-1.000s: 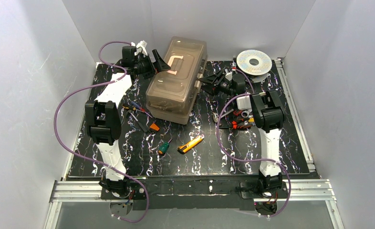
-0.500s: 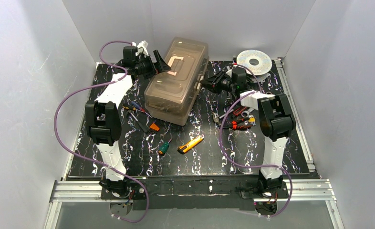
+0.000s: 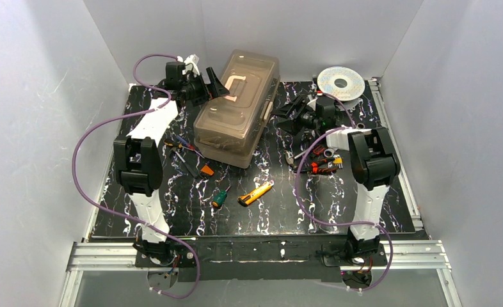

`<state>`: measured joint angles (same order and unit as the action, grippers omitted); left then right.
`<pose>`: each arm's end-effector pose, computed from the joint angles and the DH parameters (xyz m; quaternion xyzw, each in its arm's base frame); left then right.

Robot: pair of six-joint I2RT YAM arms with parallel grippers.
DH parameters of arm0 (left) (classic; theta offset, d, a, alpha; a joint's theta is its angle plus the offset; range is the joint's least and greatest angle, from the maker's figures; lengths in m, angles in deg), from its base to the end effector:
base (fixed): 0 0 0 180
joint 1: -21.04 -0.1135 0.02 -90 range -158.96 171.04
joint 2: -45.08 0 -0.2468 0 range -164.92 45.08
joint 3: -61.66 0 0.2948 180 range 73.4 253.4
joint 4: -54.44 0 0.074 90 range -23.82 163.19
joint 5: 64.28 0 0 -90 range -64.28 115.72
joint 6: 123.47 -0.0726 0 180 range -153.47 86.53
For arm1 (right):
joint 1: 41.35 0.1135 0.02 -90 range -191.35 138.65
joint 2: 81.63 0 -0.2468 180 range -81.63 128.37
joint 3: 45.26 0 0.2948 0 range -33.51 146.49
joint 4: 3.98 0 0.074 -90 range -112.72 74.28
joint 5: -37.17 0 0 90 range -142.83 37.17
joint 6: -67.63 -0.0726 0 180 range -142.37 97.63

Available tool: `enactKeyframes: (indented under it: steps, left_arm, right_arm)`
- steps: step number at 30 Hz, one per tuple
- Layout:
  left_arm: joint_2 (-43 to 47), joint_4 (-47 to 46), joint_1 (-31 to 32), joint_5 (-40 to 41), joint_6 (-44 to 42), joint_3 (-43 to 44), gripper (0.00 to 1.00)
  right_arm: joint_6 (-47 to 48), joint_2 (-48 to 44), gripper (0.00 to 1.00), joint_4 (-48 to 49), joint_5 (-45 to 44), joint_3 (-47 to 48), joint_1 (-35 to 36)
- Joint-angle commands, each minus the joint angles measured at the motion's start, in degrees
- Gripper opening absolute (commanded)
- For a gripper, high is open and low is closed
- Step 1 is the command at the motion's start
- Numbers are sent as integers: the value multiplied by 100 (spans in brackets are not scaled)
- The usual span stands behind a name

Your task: Pack the tool kit

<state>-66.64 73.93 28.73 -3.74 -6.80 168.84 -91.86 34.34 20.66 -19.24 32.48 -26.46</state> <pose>0.5210 -0.1064 0.2636 0.0028 0.8230 -0.3593 0.4400 0.4636 0.1648 0.1214 0.1862 0.7505 0.5659 0.2862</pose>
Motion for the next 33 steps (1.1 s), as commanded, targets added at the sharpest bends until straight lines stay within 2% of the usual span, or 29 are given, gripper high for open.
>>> enactKeyframes:
  steps: [1,6,11,14,16,18,19,21,23,24,27,29,30,31,32,33]
  left_arm:
    - [508,845,169,-17,-220,255,98]
    - [675,1302,159,436,-420,803,98]
    - [1040,1462,155,844,-567,1050,98]
    - [1243,1442,155,987,-637,1136,98]
    - [1347,1338,153,1050,-690,1123,98]
    - [1403,1184,155,1135,-786,1066,98]
    - [1415,1119,152,1250,-828,1018,98]
    - [1398,1040,128,1447,-839,962,98]
    - [1392,805,29,1340,-773,853,98]
    - [1397,625,-19,1237,-702,762,98]
    - [1305,279,-143,846,-461,629,98]
    - [1022,644,-153,807,-453,998,98]
    - [776,982,-153,742,-452,1299,98]
    - [604,1077,-153,590,-388,1422,98]
    - [428,969,-152,220,-316,1422,98]
    - [305,883,-153,73,-184,1408,98]
  right_arm:
    - [1230,-800,84,-944,-322,44,-85]
    - [2602,-1872,87,-2771,-1533,307,-72]
    - [3685,-2706,88,-4099,-2955,774,186]
    - [4143,-3132,88,-4229,-3928,712,348]
    - [4355,-3399,89,-3790,-4340,367,348]
    - [3936,-3543,85,-3209,-5157,-11,319]
    - [3883,-3596,96,-3464,-4838,-1,197]
    - [3865,-3639,98,-3517,-3445,17,-237]
    - [3533,-3628,98,-2552,-2197,-400,-526]
    - [3308,-3593,98,-2102,-1897,-616,-584]
    - [2597,-3315,98,-1606,-1608,-861,-584]
    - [2124,-2916,98,-980,-1035,-934,-583]
    - [1560,-2600,95,-522,-771,-992,-576]
    - [952,-2129,90,568,-360,-1131,-575]
    - [85,-1450,87,2129,27,-1120,-536]
    - [-504,-955,87,2838,131,-977,-479]
